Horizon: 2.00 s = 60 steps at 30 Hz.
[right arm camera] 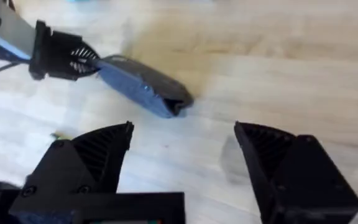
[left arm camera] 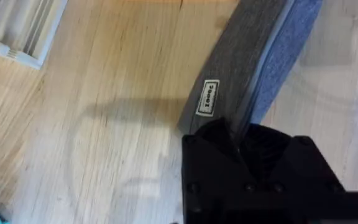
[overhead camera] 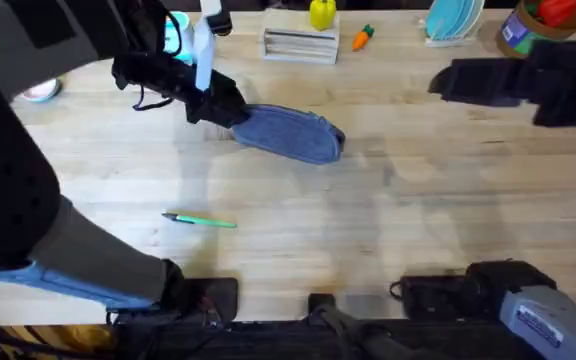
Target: Unzip the bag, pick up the pens from the table one at a time and place them inside, then zip the bag closed.
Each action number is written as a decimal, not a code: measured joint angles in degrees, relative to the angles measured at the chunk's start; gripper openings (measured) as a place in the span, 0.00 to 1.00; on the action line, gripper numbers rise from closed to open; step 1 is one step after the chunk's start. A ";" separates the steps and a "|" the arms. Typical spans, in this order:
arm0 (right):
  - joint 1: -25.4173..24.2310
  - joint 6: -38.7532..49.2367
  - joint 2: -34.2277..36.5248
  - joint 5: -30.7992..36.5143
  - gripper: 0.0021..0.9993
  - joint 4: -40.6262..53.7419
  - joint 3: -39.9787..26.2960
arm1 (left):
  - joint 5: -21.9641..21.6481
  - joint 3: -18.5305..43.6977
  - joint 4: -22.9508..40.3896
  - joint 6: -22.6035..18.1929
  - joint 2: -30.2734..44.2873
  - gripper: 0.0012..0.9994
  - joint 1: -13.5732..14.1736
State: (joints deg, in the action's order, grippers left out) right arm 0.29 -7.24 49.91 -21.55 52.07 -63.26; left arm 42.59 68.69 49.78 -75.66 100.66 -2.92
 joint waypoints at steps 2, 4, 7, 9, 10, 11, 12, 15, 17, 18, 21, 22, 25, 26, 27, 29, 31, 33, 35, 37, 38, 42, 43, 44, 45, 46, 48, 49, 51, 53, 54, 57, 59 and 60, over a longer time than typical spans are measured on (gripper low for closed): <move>0.64 -0.35 3.65 -2.66 1.00 -0.01 -0.02 | 0.00 0.00 -0.16 0.00 0.00 0.04 0.00; 2.22 -0.51 7.69 -5.06 1.00 -0.07 -0.02 | -0.02 0.00 -0.44 0.00 0.00 0.04 0.00; 5.95 -0.73 13.25 -7.23 1.00 -0.46 -0.02 | -0.02 0.00 -0.73 0.00 0.00 0.04 0.00; 8.57 -0.74 15.97 -7.56 1.00 -1.45 -0.02 | -0.02 0.00 -0.98 0.00 0.00 0.04 0.04; 9.98 -0.75 17.23 -7.47 1.00 -2.25 -0.02 | -0.04 0.00 -1.01 0.00 0.00 0.04 0.04; 11.37 -0.74 18.29 -7.11 1.00 -3.18 -0.02 | -0.04 0.00 -1.03 0.00 0.00 0.04 0.04; 12.75 -0.71 19.28 -6.65 1.00 -4.28 -0.02 | -0.02 0.00 -1.03 0.00 0.00 0.04 0.04; 16.75 -0.38 21.78 -4.74 1.00 -7.82 -0.02 | -0.02 0.00 -1.10 0.00 0.00 0.04 0.04; 19.30 0.44 23.12 -2.82 1.00 -10.31 -0.02 | -0.02 0.00 -1.10 0.00 0.00 0.04 0.04; 20.36 0.99 23.64 -1.80 1.00 -11.34 -0.02 | -0.02 0.00 -1.12 0.00 0.00 0.04 0.04; 22.72 2.35 24.90 0.57 1.00 -14.22 -0.02 | -0.03 0.00 -1.12 0.00 0.00 0.04 0.04; 23.18 2.73 25.31 1.08 1.00 -14.81 -0.02 | -0.02 0.00 -1.12 0.00 0.00 0.04 0.04; 23.44 3.87 27.07 2.48 1.00 -16.38 -0.02 | -0.02 0.00 -1.12 0.00 0.00 0.04 0.04; 23.44 4.39 27.54 2.66 1.00 -16.52 -0.02 | -0.02 0.00 -1.12 0.00 0.00 0.04 0.04; 23.44 4.94 28.08 2.72 1.00 -16.66 -0.02 | -0.02 0.00 -1.12 0.00 0.00 0.04 0.04; 23.44 6.18 29.75 2.78 1.00 -17.64 -0.02 | -0.02 0.00 -1.12 0.00 0.00 0.04 0.04; 23.44 6.94 31.77 2.91 1.00 -19.19 -0.02 | -0.07 0.00 -1.12 0.00 0.00 0.04 0.04; 23.47 7.42 33.92 3.13 1.00 -20.83 -0.02 | -0.15 0.00 -1.12 0.00 0.00 0.04 0.04; 23.64 7.71 35.68 3.33 1.00 -22.46 -0.02 | -0.17 0.00 -1.12 0.00 0.00 0.04 0.04; 24.06 7.77 36.77 3.49 1.00 -23.98 -0.02 | -0.20 0.00 -1.14 0.00 0.00 0.04 0.09; 24.34 7.78 37.12 3.53 1.00 -24.53 -0.02 | -0.22 0.00 -1.14 0.00 0.00 0.04 0.09; 25.65 8.20 38.37 3.54 0.93 -25.54 -0.02 | -0.20 0.00 -1.14 0.00 0.00 0.04 0.09; 25.87 8.37 38.79 3.53 0.90 -25.49 -0.02 | -0.22 0.00 -1.14 0.00 0.00 0.04 0.09; 26.01 8.47 39.21 3.53 0.88 -25.51 -0.02 | -0.22 0.00 -1.14 0.00 0.00 0.04 0.09; 26.06 8.61 40.23 3.55 0.78 -25.51 -0.02 | -0.22 0.00 -1.14 0.00 0.00 0.04 0.09; 26.06 8.70 40.47 3.55 0.73 -25.48 -0.02 | -0.22 0.00 -1.14 0.00 0.00 0.04 0.09; 26.06 8.80 40.55 3.55 0.57 -25.49 -0.02 | -0.22 0.00 -1.14 0.00 0.00 0.04 0.09; 26.06 8.97 40.55 3.55 0.51 -25.49 -0.02 | -0.22 0.00 -1.14 0.00 0.00 0.04 0.09; 26.06 8.94 40.55 3.55 0.43 -25.46 -0.02 | -0.22 0.00 -1.14 0.00 0.00 0.04 0.09; 26.06 8.99 40.55 3.61 0.36 -25.44 -0.02 | -0.22 0.00 -1.14 0.00 0.00 0.04 0.09; 26.06 9.01 40.55 3.74 0.32 -25.46 -0.02 | -0.22 0.00 -1.12 0.00 0.00 0.04 0.09; 26.06 9.01 40.55 4.01 0.22 -25.45 -0.02 | -0.24 0.00 -1.12 0.00 0.00 0.04 0.09; 26.06 9.04 40.55 4.17 0.17 -25.47 -0.02 | -0.24 0.00 -1.12 0.00 0.00 0.04 0.09; 26.06 9.11 40.55 4.22 0.11 -25.51 -0.02 | -0.24 0.00 -1.12 0.00 0.00 0.04 0.09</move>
State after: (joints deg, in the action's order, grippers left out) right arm 26.35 1.87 90.45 -17.33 26.57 -63.29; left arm 42.35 68.69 48.66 -75.66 100.66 -2.83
